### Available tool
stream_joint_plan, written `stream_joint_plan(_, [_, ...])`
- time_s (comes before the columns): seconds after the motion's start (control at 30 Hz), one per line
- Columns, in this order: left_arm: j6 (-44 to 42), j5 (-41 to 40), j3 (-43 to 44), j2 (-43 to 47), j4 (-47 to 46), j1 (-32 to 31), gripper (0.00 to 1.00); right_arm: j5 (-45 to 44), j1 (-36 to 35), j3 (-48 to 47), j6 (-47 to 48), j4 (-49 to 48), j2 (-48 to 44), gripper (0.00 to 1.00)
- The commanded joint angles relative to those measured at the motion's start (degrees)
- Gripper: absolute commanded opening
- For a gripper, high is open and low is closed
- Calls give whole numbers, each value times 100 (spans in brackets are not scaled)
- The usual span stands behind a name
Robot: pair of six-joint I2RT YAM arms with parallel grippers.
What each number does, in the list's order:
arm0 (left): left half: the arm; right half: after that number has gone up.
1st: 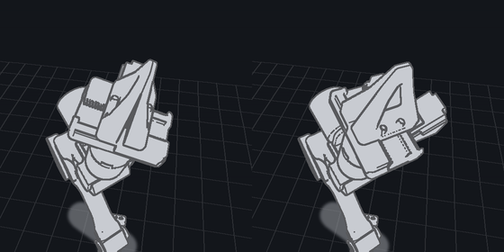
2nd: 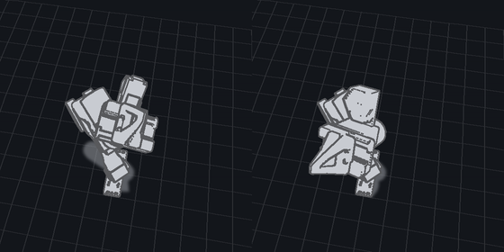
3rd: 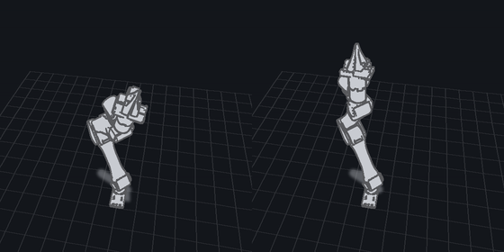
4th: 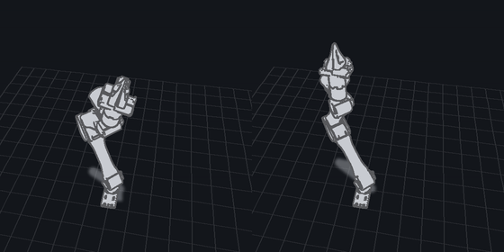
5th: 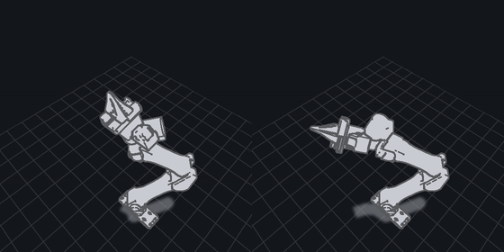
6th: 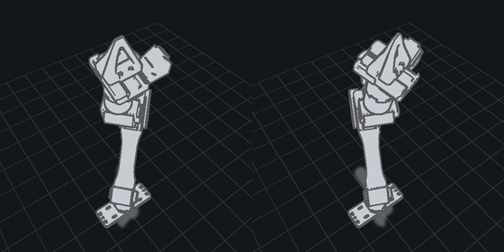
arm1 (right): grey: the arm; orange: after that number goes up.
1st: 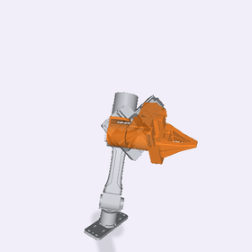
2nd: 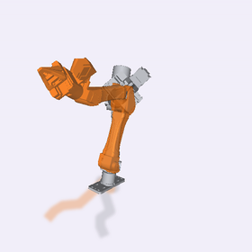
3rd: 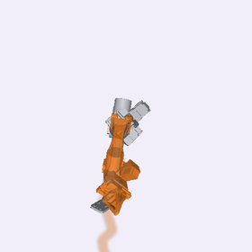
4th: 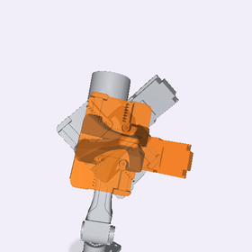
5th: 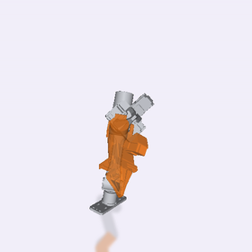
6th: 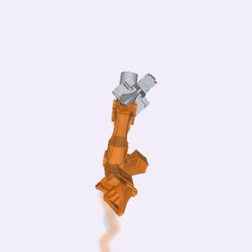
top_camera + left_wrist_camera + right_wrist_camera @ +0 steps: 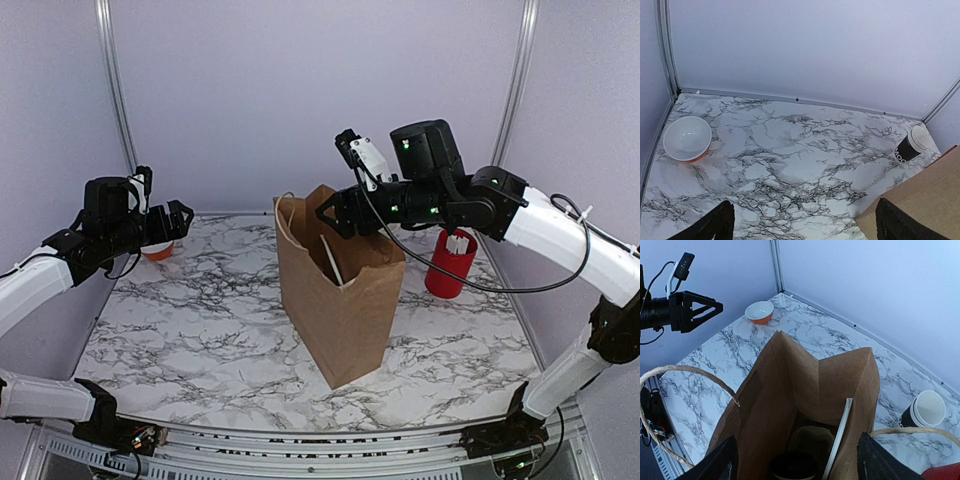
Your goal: Pack the takeout coffee
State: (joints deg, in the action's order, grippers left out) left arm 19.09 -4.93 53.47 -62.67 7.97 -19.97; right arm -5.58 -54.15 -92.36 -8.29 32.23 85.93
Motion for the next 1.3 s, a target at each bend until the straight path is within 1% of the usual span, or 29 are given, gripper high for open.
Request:
stream_joint_plan(0.0, [19, 54, -74, -12, -124, 37, 99, -86, -56, -138, -13, -69, -139, 80])
stream_joint_plan(0.17, [24, 62, -69, -16, -127, 33, 99, 43, -53, -106, -33, -276, -322, 83])
stream_joint_plan(0.43, [22, 64, -74, 8, -124, 32, 99, 1003, -53, 230, -103, -1009, -796, 88])
stream_joint_plan(0.57, [26, 70, -74, 19, -129, 35, 99, 1177, -52, 439, -156, -1377, -1054, 89])
stream_joint_plan(0.67, [33, 75, -74, 19, -131, 37, 99, 845, -52, 618, -172, -1574, -1315, 90])
stream_joint_plan(0.8, [33, 77, -78, 35, -129, 37, 99, -2, 39, 942, -202, -1698, -1681, 93])
stream_joint_plan(0.87, [33, 75, -74, 39, -130, 33, 99, -405, 213, 1127, -289, -1732, -1896, 93])
stream_joint_plan(1.03, [33, 85, -74, 41, -136, 36, 99, -1398, 1058, 1869, -558, -1758, -2576, 98])
stream_joint_plan(1.17, [33, 84, -74, 21, -137, 31, 99, -1673, 1621, 2385, -599, -1723, -2980, 100])
stream_joint_plan(1.27, [36, 97, -74, 11, -135, 35, 99, -1649, 2080, 2747, -630, -1643, -3083, 100])
